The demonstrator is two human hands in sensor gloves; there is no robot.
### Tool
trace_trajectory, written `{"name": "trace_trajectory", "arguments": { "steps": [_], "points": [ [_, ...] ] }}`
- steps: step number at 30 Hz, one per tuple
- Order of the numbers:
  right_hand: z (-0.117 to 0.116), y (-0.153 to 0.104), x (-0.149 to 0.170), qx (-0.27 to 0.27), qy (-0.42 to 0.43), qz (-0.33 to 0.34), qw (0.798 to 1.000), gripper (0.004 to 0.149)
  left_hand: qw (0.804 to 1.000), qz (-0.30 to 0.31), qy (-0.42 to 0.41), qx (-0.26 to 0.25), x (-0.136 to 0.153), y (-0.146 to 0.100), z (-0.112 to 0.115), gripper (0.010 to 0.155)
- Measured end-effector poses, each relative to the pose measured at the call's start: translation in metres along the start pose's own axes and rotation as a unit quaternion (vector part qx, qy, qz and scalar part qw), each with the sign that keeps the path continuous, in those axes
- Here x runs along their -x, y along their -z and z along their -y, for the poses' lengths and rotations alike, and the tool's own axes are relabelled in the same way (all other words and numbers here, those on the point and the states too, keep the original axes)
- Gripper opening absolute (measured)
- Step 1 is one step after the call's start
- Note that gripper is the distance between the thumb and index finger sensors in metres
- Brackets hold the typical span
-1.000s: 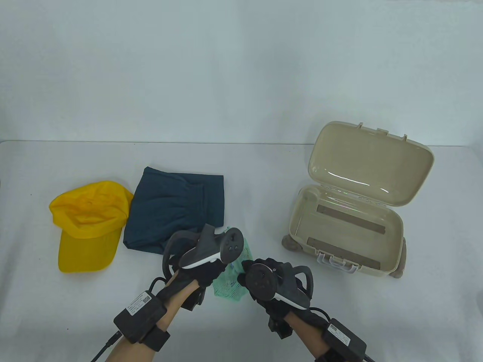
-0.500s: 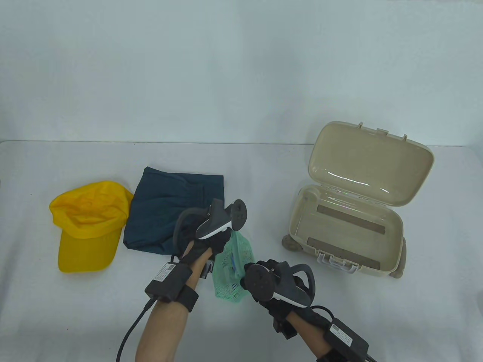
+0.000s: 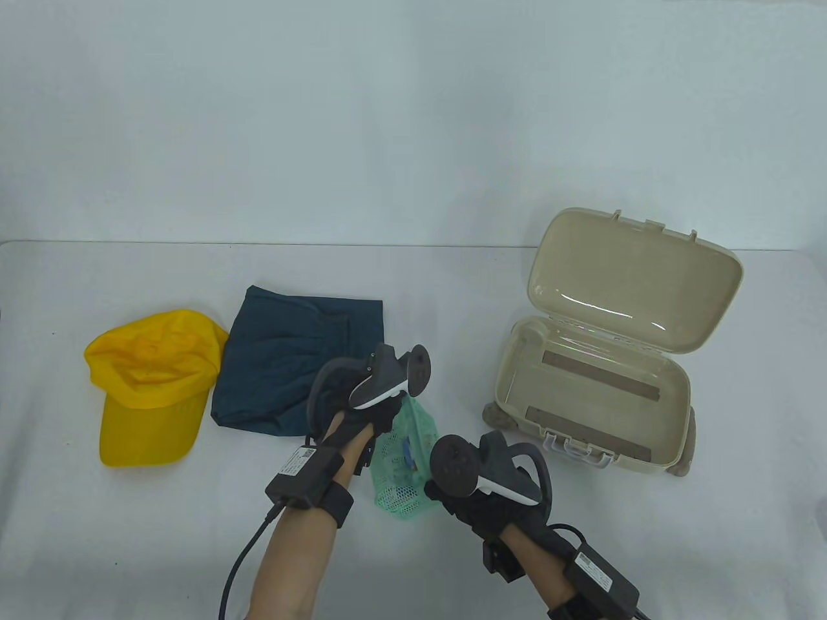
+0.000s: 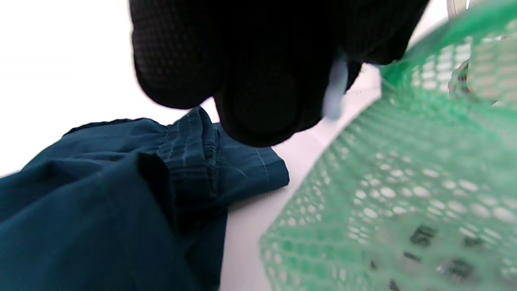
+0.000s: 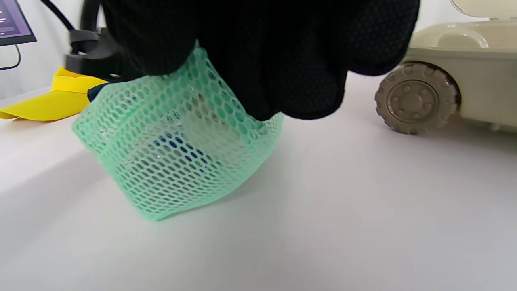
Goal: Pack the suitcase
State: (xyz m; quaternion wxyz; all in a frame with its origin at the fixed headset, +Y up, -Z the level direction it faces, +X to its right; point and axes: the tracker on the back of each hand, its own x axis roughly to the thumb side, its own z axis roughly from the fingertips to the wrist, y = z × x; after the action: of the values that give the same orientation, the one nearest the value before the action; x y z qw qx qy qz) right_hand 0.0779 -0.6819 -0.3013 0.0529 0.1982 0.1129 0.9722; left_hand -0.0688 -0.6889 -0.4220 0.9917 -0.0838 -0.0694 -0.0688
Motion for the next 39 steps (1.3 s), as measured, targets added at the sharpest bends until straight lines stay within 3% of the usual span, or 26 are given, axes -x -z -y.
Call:
{"name": "trace_trajectory", "arguments": {
  "steps": [6,11,18,23,27,35,39],
  "points": [
    [0.002,0.002,0.009,-0.009,0.018,-0.014,1.000,0.051,0.997,0.025,-0.038,-0.067,0.030,-0.045,-0.022,0.061],
    [0.009,0.001,0.017,-0.049,0.046,-0.011,0.998,0.061,0.984,0.071,-0.117,-0.112,0.054,-0.104,-0.030,0.072],
    [0.017,-0.003,0.029,0.019,0.050,-0.069,0.996,0.069,0.971,0.133,-0.135,-0.144,0.066,-0.169,-0.017,0.078],
    [0.016,0.004,0.029,0.033,0.043,-0.109,0.993,0.073,0.974,0.136,-0.105,-0.145,0.068,-0.178,-0.005,0.078],
    [0.010,0.022,0.026,-0.003,0.009,-0.137,0.991,0.076,0.970,0.144,-0.146,-0.128,0.068,-0.174,-0.004,0.078],
    [0.009,0.070,0.002,-0.045,-0.049,-0.168,0.984,0.081,0.971,0.139,-0.150,-0.124,0.074,-0.175,-0.004,0.077],
    [-0.003,0.084,-0.012,-0.074,-0.110,-0.185,0.974,0.081,0.971,0.137,-0.155,-0.120,0.075,-0.175,-0.004,0.077]
  ]
}}
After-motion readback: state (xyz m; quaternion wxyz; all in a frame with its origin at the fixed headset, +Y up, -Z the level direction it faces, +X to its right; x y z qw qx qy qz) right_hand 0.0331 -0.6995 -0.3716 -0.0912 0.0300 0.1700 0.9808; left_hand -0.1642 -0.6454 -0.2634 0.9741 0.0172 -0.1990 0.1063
